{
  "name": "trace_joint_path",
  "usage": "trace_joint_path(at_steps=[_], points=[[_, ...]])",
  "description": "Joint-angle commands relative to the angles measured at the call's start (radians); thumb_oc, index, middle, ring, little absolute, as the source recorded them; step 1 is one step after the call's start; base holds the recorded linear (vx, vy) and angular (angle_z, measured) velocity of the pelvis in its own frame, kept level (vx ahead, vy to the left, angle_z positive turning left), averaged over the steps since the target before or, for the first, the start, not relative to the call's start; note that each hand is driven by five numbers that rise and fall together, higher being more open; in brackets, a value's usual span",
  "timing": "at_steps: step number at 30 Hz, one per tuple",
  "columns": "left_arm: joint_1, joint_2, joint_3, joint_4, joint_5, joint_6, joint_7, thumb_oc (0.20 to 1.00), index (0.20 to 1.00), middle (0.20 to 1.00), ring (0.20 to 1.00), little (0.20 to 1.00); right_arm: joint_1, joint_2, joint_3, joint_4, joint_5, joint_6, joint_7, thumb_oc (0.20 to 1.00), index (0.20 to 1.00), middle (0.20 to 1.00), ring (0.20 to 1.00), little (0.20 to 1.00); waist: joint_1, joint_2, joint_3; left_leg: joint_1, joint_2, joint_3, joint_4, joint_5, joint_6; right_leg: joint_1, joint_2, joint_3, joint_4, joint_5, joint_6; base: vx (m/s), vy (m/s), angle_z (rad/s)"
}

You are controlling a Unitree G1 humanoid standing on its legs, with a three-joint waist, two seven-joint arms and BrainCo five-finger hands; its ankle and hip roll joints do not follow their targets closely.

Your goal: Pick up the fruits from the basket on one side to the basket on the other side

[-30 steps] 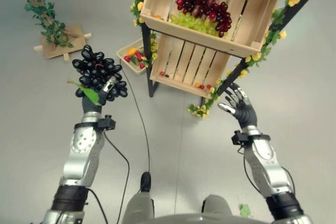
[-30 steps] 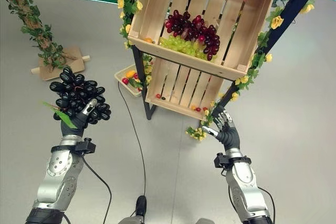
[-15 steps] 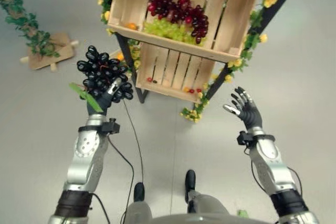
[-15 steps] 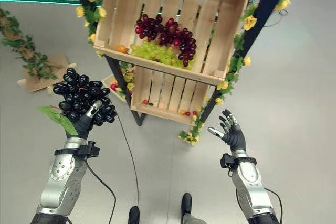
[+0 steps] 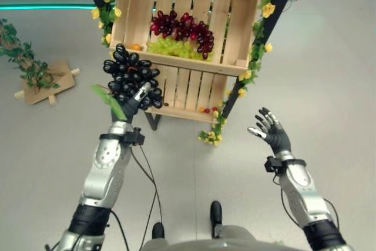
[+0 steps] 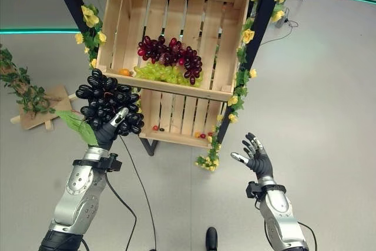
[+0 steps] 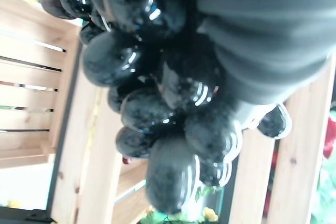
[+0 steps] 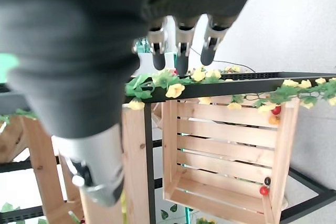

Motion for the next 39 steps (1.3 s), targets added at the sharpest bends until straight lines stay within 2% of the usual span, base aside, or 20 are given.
trace_joint_path(at_steps=[1, 2, 4, 5, 6, 8, 9, 10, 11, 12, 13, 15, 18, 20, 23, 27, 34, 37, 38, 39], points=[[-0.154, 0.036, 0.009, 0.028, -0.04, -0.092, 0.024, 0.2, 0.2, 0.2, 0.2, 0.2, -0.042, -0.032, -0.002, -0.018, 0.045, -0.038, 0.005, 1.0, 1.0, 1.0, 1.0, 1.0, 0.001, -0.02, 0.039, -0.178, -0.082, -0.16, 0.317, -0.127, 0.009, 0.099, -0.072, -0.011, 0.09, -0.259, 0.051, -0.03, 0.023, -0.24], [-0.167, 0.037, 0.012, 0.036, -0.041, -0.09, 0.029, 0.2, 0.2, 0.2, 0.2, 0.2, -0.048, -0.029, 0.0, -0.011, 0.044, -0.035, 0.004, 1.0, 1.0, 1.0, 1.0, 1.0, 0.0, -0.017, 0.036, -0.191, -0.086, -0.169, 0.287, -0.131, 0.011, 0.103, -0.073, -0.005, 0.091, -0.264, 0.051, 0.03, 0.061, -0.4], [-0.21, 0.056, 0.025, 0.064, -0.057, -0.099, 0.05, 0.2, 0.2, 0.2, 0.2, 0.2, -0.06, -0.031, 0.009, 0.007, 0.044, -0.033, 0.005, 1.0, 1.0, 1.0, 1.0, 1.0, -0.002, 0.006, 0.016, -0.201, -0.078, -0.221, 0.151, -0.077, 0.012, 0.105, -0.063, 0.024, 0.09, -0.266, 0.063, 0.1, 0.074, -0.43], [-0.212, 0.056, 0.025, 0.066, -0.057, -0.1, 0.05, 0.2, 0.2, 0.2, 0.2, 0.2, -0.061, -0.032, 0.01, 0.008, 0.044, -0.034, 0.005, 1.0, 1.0, 1.0, 1.0, 1.0, -0.002, 0.005, 0.016, -0.197, -0.078, -0.22, 0.141, -0.072, 0.011, 0.104, -0.064, 0.025, 0.09, -0.266, 0.062, 0.08, 0.09, -0.43], [-0.26, 0.081, 0.009, 0.104, -0.075, -0.107, 0.063, 0.2, 0.2, 0.2, 0.2, 0.2, -0.074, -0.049, 0.028, 0.021, 0.041, -0.033, 0.007, 1.0, 1.0, 1.0, 1.0, 1.0, 0.003, 0.021, 0.017, -0.219, -0.079, -0.285, 0.09, -0.014, 0.005, 0.11, -0.057, 0.049, 0.095, -0.274, 0.068, 0.06, 0.079, -0.46], [-0.279, 0.093, 0.004, 0.125, -0.084, -0.111, 0.063, 0.2, 0.2, 0.2, 0.2, 0.2, -0.08, -0.053, 0.032, 0.028, 0.04, -0.031, 0.011, 1.0, 1.0, 1.0, 1.0, 1.0, -0.003, 0.023, 0.017, -0.21, -0.077, -0.284, 0.078, -0.013, 0.004, 0.117, -0.059, 0.054, 0.101, -0.283, 0.068, 0.06, 0.08, -0.67], [-0.308, 0.104, -0.01, 0.146, -0.112, -0.114, 0.069, 0.2, 0.2, 0.2, 0.2, 0.2, -0.082, -0.055, 0.044, 0.039, 0.039, -0.028, 0.012, 1.0, 1.0, 1.0, 1.0, 1.0, -0.007, 0.031, 0.014, -0.207, -0.067, -0.301, 0.052, 0.009, 0.002, 0.117, -0.062, 0.064, 0.102, -0.285, 0.076, 0.08, 0.109, -0.64], [-0.381, 0.149, -0.026, 0.194, -0.124, -0.118, 0.081, 0.2, 0.2, 0.2, 0.2, 0.2, -0.09, -0.057, 0.057, 0.048, 0.044, -0.022, 0.02, 1.0, 1.0, 1.0, 1.0, 1.0, -0.016, 0.038, 0.009, -0.198, -0.064, -0.278, 0.036, 0.008, 0.006, 0.124, -0.067, 0.066, 0.101, -0.286, 0.079, 0.08, 0.11, -0.36], [-0.385, 0.151, -0.028, 0.198, -0.125, -0.119, 0.08, 0.2, 0.2, 0.2, 0.2, 0.2, -0.092, -0.056, 0.056, 0.048, 0.044, -0.022, 0.02, 1.0, 1.0, 1.0, 1.0, 1.0, -0.014, 0.037, 0.011, -0.195, -0.064, -0.277, 0.032, 0.01, 0.006, 0.126, -0.068, 0.067, 0.099, -0.285, 0.079, 0.11, 0.078, -0.2], [-0.471, 0.207, -0.062, 0.266, -0.168, -0.125, 0.092, 0.2, 0.2, 0.2, 0.2, 0.2, -0.102, -0.056, 0.074, 0.06, 0.048, -0.018, 0.027, 1.0, 1.0, 1.0, 1.0, 1.0, -0.019, 0.038, -0.006, -0.17, -0.063, -0.263, -0.006, 0.015, 0.014, 0.131, -0.075, 0.067, 0.087, -0.279, 0.081, 0.06, 0.029, -0.11], [-0.473, 0.208, -0.063, 0.267, -0.168, -0.126, 0.092, 0.2, 0.2, 0.2, 0.2, 0.2, -0.102, -0.056, 0.074, 0.06, 0.048, -0.018, 0.027, 1.0, 1.0, 1.0, 1.0, 1.0, -0.018, 0.037, -0.005, -0.169, -0.063, -0.263, -0.007, 0.016, 0.014, 0.132, -0.075, 0.067, 0.087, -0.279, 0.081, 0.12, 0.062, -0.11], [-0.615, 0.305, -0.139, 0.384, -0.221, -0.121, 0.103, 0.2, 0.2, 0.2, 0.2, 0.2, -0.124, -0.05, 0.11, 0.084, 0.052, -0.015, 0.023, 1.0, 1.0, 1.0, 1.0, 1.0, -0.026, 0.043, -0.026, -0.137, -0.06, -0.243, -0.048, 0.021, 0.021, 0.126, -0.082, 0.063, 0.078, -0.27, 0.098, 0.09, 0.048, -0.09], [-0.754, 0.381, -0.218, 0.505, -0.274, -0.117, 0.11, 0.2, 0.2, 0.2, 0.2, 0.2, -0.142, -0.039, 0.139, 0.097, 0.055, -0.012, 0.022, 1.0, 1.0, 1.0, 1.0, 1.0, -0.035, 0.043, -0.034, -0.124, -0.055, -0.225, -0.072, 0.029, 0.022, 0.12, -0.09, 0.061, 0.074, -0.262, 0.114, 0.04, 0.025, -0.07], [-0.809, 0.395, -0.248, 0.557, -0.303, -0.118, 0.111, 0.2, 0.2, 0.2, 0.2, 0.2, -0.151, -0.032, 0.148, 0.107, 0.058, -0.013, 0.021, 1.0, 1.0, 1.0, 1.0, 1.0, -0.035, 0.041, -0.035, -0.121, -0.055, -0.219, -0.077, 0.031, 0.023, 0.12, -0.093, 0.059, 0.072, -0.259, 0.119, 0.03, 0.014, -0.06], [-0.985, 0.473, -0.36, 0.742, -0.352, -0.093, 0.094, 0.2, 0.2, 0.2, 0.2, 0.2, -0.162, -0.024, 0.185, 0.128, 0.065, -0.009, 0.019, 1.0, 1.0, 1.0, 1.0, 1.0, -0.048, 0.052, -0.041, -0.117, -0.058, -0.205, -0.079, 0.029, 0.023, 0.113, -0.104, 0.057, 0.068, -0.249, 0.134, 0.02, 0.013, -0.02], [-1.102, 0.514, -0.429, 0.884, -0.371, -0.069, 0.079, 0.2, 0.2, 0.2, 0.2, 0.2, -0.16, -0.014, 0.204, 0.145, 0.067, -0.008, 0.019, 1.0, 1.0, 1.0, 1.0, 1.0, -0.053, 0.058, -0.043, -0.116, -0.06, -0.198, -0.076, 0.024, 0.025, 0.111, -0.111, 0.056, 0.068, -0.245, 0.142, 0.03, 0.02, -0.09], [-1.275, 0.561, -0.542, 1.116, -0.296, -0.017, 0.054, 0.2, 0.2, 0.2, 0.2, 0.2, -0.164, -0.002, 0.234, 0.173, 0.085, -0.006, 0.016, 1.0, 1.0, 1.0, 1.0, 1.0, -0.067, 0.065, -0.044, -0.123, -0.06, -0.179, -0.074, 0.018, 0.026, 0.102, -0.124, 0.058, 0.061, -0.232, 0.159, 0.02, 0.014, -0.02], [-1.381, 0.58, -0.639, 1.217, -0.098, 0.006, 0.072, 0.2, 0.2, 0.2, 0.2, 0.2, -0.165, -0.009, 0.237, 0.186, 0.087, -0.011, 0.013, 1.0, 1.0, 1.0, 1.0, 1.0, -0.073, 0.066, -0.043, -0.126, -0.061, -0.173, -0.077, 0.019, 0.028, 0.091, -0.128, 0.06, 0.06, -0.222, 0.164, 0.0, 0.0, 0.0], [-1.445, 0.589, -0.717, 1.253, 0.049, 0.016, 0.079, 1.0, 1.0, 1.0, 1.0, 1.0, -0.169, -0.013, 0.236, 0.188, 0.091, -0.017, 0.014, 1.0, 1.0, 1.0, 1.0, 1.0, -0.077, 0.066, -0.04, -0.128, -0.061, -0.171, -0.077, 0.02, 0.028, 0.088, -0.13, 0.061, 0.061, -0.218, 0.167, 0.0, 0.0, 0.0], [-1.494, 0.593, -0.781, 1.284, 0.19, 0.038, 0.106, 1.0, 1.0, 1.0, 1.0, 1.0, -0.169, -0.018, 0.236, 0.189, 0.095, -0.021, 0.016, 1.0, 1.0, 1.0, 1.0, 1.0, -0.079, 0.066, -0.041, -0.131, -0.061, -0.168, -0.077, 0.021, 0.029, 0.084, -0.131, 0.06, 0.061, -0.215, 0.169, 0.0, 0.031, 0.01]])
